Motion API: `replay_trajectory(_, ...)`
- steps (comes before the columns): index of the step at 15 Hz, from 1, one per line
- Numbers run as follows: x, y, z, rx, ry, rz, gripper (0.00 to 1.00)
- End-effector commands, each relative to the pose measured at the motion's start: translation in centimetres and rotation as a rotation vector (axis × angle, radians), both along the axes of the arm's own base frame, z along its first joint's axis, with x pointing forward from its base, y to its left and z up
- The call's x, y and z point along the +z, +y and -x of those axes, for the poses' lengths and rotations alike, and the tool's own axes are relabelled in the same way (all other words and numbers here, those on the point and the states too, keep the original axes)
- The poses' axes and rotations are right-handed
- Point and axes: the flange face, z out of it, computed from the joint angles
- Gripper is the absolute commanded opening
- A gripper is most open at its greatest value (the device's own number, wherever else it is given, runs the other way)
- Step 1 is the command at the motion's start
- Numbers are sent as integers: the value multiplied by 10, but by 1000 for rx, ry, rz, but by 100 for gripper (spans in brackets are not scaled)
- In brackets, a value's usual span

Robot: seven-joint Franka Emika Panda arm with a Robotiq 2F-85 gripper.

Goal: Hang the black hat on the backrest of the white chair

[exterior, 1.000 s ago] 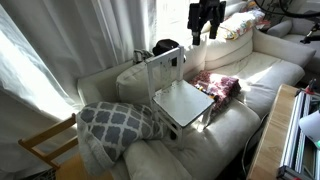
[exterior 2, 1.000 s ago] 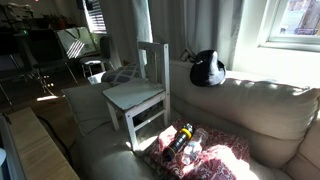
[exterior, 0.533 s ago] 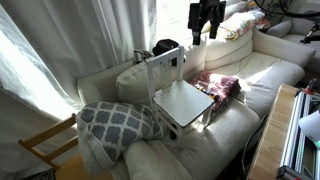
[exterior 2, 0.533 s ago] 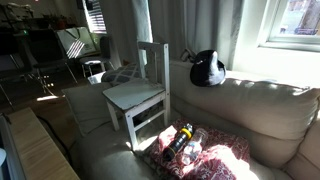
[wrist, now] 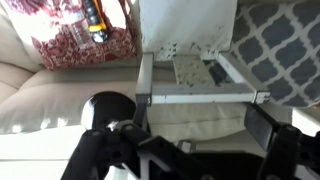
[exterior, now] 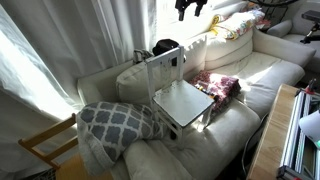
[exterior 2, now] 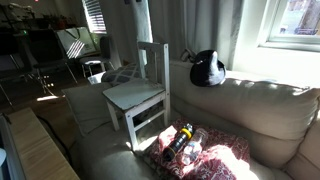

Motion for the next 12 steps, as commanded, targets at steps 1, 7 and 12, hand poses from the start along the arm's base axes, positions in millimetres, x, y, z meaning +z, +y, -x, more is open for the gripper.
replay_trajectory(1, -30, -30, -74, -6, -97, 50, 100)
replay_trajectory(7, -45, -41, -81, -35, -105, 28, 100)
replay_trajectory(12, -28, -36, -76, -28, -128, 27, 100)
